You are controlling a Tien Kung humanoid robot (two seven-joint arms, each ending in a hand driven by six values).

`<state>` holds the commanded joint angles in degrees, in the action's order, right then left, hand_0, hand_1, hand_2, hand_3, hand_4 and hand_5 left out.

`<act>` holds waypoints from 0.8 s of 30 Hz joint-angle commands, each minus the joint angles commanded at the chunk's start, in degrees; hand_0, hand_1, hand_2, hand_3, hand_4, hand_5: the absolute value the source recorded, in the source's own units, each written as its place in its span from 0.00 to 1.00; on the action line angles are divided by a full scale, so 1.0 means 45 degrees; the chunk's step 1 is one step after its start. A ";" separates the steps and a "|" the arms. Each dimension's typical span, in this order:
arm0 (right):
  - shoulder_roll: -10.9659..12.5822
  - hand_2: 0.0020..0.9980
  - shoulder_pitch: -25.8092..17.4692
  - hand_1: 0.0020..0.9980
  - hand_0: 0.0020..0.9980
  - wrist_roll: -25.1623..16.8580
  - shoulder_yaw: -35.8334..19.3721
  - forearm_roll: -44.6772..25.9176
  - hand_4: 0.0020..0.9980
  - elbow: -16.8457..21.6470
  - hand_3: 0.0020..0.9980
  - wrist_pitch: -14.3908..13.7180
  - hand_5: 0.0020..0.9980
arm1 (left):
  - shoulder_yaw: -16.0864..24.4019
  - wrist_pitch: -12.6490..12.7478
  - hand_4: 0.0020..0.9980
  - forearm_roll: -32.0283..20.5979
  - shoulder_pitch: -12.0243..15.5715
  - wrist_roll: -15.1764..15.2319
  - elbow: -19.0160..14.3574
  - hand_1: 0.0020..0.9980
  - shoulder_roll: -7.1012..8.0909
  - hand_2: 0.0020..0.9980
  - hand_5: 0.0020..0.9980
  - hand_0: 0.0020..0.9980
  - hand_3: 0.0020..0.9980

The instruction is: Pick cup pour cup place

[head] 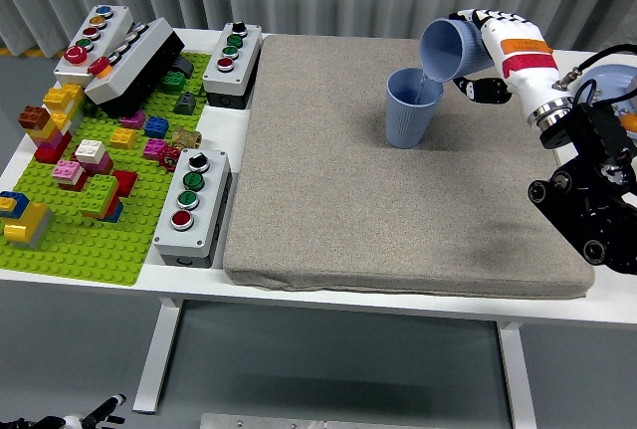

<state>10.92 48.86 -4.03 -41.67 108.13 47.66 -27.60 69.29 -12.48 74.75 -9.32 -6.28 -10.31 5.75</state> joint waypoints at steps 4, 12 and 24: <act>0.0027 0.48 0.0066 0.62 0.78 -0.0005 0.0238 -0.0041 0.68 -0.0092 0.51 -0.0091 0.05 | 0.0007 -0.0005 0.64 0.0003 -0.0007 -0.0006 0.0000 0.84 0.0005 0.92 1.00 0.84 0.82; 0.0129 0.48 0.0179 0.62 0.79 -0.0029 0.0469 -0.0080 0.68 -0.0226 0.50 -0.0323 0.05 | 0.0022 -0.0002 0.64 0.0016 -0.0068 -0.0002 0.0000 0.85 0.0011 0.92 1.00 0.84 0.82; 0.0261 0.48 0.0448 0.62 0.80 0.0029 0.1127 -0.0143 0.68 -0.0361 0.51 -0.0416 0.05 | 0.0020 0.0008 0.64 0.0014 -0.0102 0.0009 0.0000 0.85 0.0025 0.92 1.00 0.84 0.82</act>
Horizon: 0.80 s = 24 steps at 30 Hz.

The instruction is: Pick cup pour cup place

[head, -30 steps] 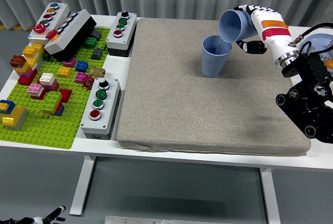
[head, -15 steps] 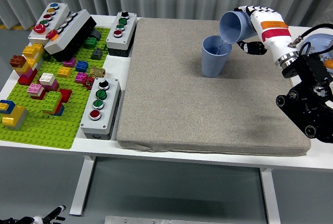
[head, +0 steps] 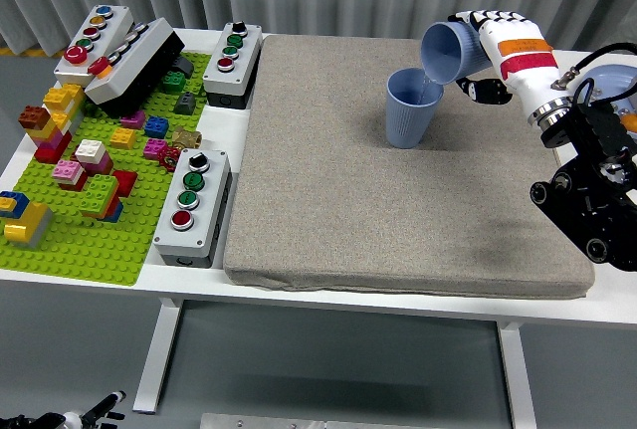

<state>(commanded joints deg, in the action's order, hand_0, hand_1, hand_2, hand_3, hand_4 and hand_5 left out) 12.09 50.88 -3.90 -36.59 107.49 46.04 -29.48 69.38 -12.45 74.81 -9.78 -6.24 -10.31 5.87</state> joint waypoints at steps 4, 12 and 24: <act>0.0044 0.48 0.0068 0.62 0.80 0.0103 0.0161 0.0189 0.68 0.0001 0.51 -0.0005 0.05 | -0.0023 0.0003 0.64 -0.0024 -0.0015 0.0005 0.0000 0.85 0.0005 0.92 1.00 0.84 0.82; 0.0106 0.49 0.0165 0.63 0.80 0.0389 0.0285 0.0469 0.68 -0.0073 0.50 0.0095 0.04 | 0.0000 0.0000 0.64 0.0001 -0.0009 0.0002 0.0000 0.85 0.0010 0.92 1.00 0.84 0.82; 0.0104 0.49 0.0310 0.64 0.81 0.1126 0.0576 0.1183 0.68 0.0016 0.50 -0.0066 0.03 | 0.0034 0.0001 0.64 0.0029 0.0002 -0.0008 0.0000 0.85 0.0022 0.92 1.00 0.84 0.82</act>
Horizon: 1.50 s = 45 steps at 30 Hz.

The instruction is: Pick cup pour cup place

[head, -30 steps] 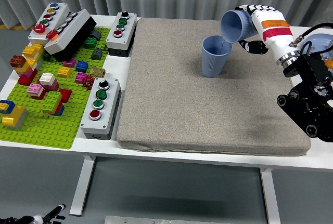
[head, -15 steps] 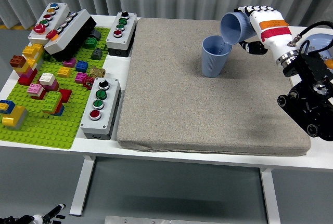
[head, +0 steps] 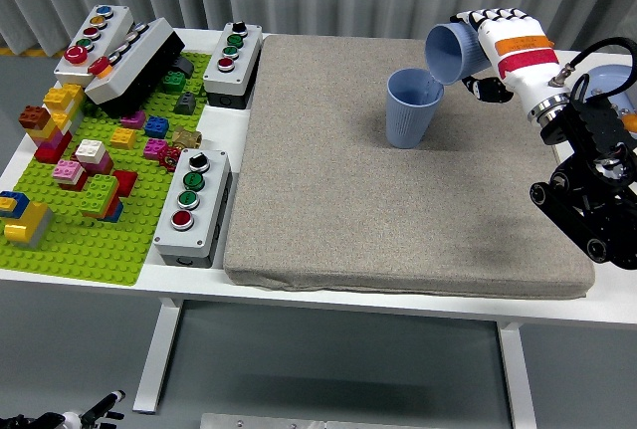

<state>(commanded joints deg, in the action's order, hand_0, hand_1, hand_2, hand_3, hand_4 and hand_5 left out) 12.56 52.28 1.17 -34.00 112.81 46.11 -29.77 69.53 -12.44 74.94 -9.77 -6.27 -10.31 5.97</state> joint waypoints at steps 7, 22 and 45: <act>-0.0018 0.49 0.0120 0.64 0.81 0.0560 0.0314 0.0450 0.68 -0.0021 0.50 -0.0061 0.03 | 0.0032 -0.0007 0.64 0.0042 0.0042 -0.0022 0.0000 0.85 0.0007 0.92 1.00 0.84 0.82; -0.0004 0.50 0.0156 0.64 0.82 0.1093 0.0472 0.0675 0.68 -0.0004 0.50 -0.0071 0.03 | 0.0024 -0.0010 0.64 0.0036 0.0063 -0.0034 0.0000 0.85 0.0017 0.92 1.00 0.84 0.82; -0.0669 0.50 -0.0723 0.64 0.82 0.0537 -0.2245 -0.3058 0.68 -0.0002 0.50 0.0342 0.03 | 0.0060 -0.0007 0.64 0.0071 0.0074 -0.0052 0.0000 0.85 -0.0044 0.92 1.00 0.84 0.82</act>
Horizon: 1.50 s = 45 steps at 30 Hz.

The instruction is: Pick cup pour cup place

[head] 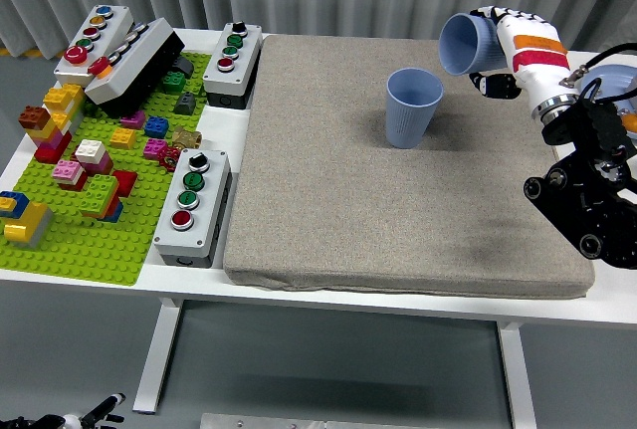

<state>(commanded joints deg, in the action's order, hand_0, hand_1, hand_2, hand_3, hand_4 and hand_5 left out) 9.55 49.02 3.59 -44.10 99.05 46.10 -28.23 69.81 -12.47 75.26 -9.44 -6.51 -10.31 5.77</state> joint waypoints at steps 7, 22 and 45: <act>-0.0093 0.50 -0.0485 0.65 0.81 -0.0345 -0.2373 -0.3724 0.68 -0.0059 0.50 0.0646 0.04 | 0.0019 -0.0007 0.64 0.0014 0.0033 -0.0009 0.0000 0.85 -0.0027 0.92 1.00 0.84 0.82; -0.0532 0.51 -0.1529 0.65 0.81 -0.0436 -0.5375 -1.0466 0.69 -0.0332 0.50 0.2280 0.04 | 0.0029 -0.0031 0.64 0.0071 0.0095 -0.0014 0.0000 0.85 -0.0097 0.92 1.00 0.84 0.82; -0.1135 0.51 -0.3092 0.66 0.80 -0.3473 -0.4438 -1.1193 0.68 -0.0952 0.50 0.1959 0.06 | -0.0078 -0.0091 0.64 0.0113 0.0140 -0.0020 0.0000 0.85 -0.0155 0.92 1.00 0.84 0.82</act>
<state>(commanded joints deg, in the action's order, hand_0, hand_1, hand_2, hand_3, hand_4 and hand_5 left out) 4.44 35.11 -12.04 -64.07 48.68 41.82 -19.42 69.45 -12.88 75.77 -8.81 -6.60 -10.31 5.07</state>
